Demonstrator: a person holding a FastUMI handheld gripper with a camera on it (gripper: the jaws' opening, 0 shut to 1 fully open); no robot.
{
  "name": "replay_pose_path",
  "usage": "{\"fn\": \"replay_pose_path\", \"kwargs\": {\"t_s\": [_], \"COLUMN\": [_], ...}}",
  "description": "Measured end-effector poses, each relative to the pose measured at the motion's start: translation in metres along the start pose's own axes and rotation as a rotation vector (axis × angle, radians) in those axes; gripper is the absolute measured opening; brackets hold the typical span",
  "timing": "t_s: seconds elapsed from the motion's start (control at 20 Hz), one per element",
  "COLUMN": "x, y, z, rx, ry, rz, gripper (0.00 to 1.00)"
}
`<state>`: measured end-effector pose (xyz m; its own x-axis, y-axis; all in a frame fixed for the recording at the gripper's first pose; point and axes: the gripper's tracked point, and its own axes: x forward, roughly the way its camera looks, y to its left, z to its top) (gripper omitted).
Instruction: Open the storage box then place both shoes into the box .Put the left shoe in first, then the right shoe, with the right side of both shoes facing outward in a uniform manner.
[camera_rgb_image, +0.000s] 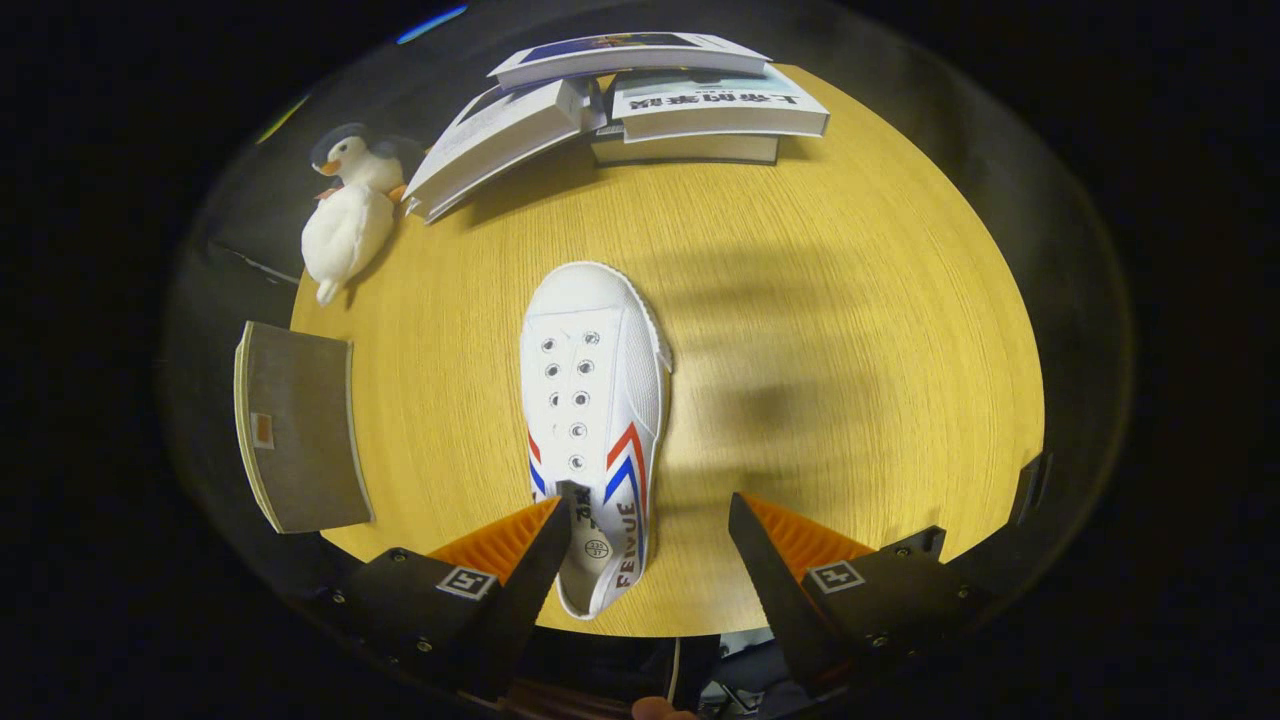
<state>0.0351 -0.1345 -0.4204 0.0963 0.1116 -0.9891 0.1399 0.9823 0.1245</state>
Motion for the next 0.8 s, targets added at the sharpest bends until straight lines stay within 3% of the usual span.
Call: {"fn": "replay_pose_path", "kwargs": {"t_s": [0.1, 0.2, 0.35, 0.4, 0.5, 0.55, 0.6, 0.65, 0.8], "x": [0.009, 0.018, 0.030, 0.039, 0.036, 0.023, 0.045, 0.029, 0.027], "y": [0.008, 0.002, -0.002, 0.006, 0.005, 0.001, -0.002, 0.003, 0.012], "z": [0.000, 0.003, 0.003, 0.002, 0.003, 0.006, -0.004, 0.004, -0.001], "rx": [0.008, -0.029, -0.079, -0.077, -0.075, -0.036, -0.015, -0.014, 0.014], "ry": [0.010, 0.001, 0.001, -0.004, 0.004, -0.010, -0.005, -0.005, 0.007], "rz": [0.030, 0.002, -0.028, 0.006, -0.028, -0.039, -0.053, -0.039, 0.001], "gripper": [0.97, 0.97, 0.79, 0.79, 0.33, 0.32, 0.10, 0.02, 0.02]}}
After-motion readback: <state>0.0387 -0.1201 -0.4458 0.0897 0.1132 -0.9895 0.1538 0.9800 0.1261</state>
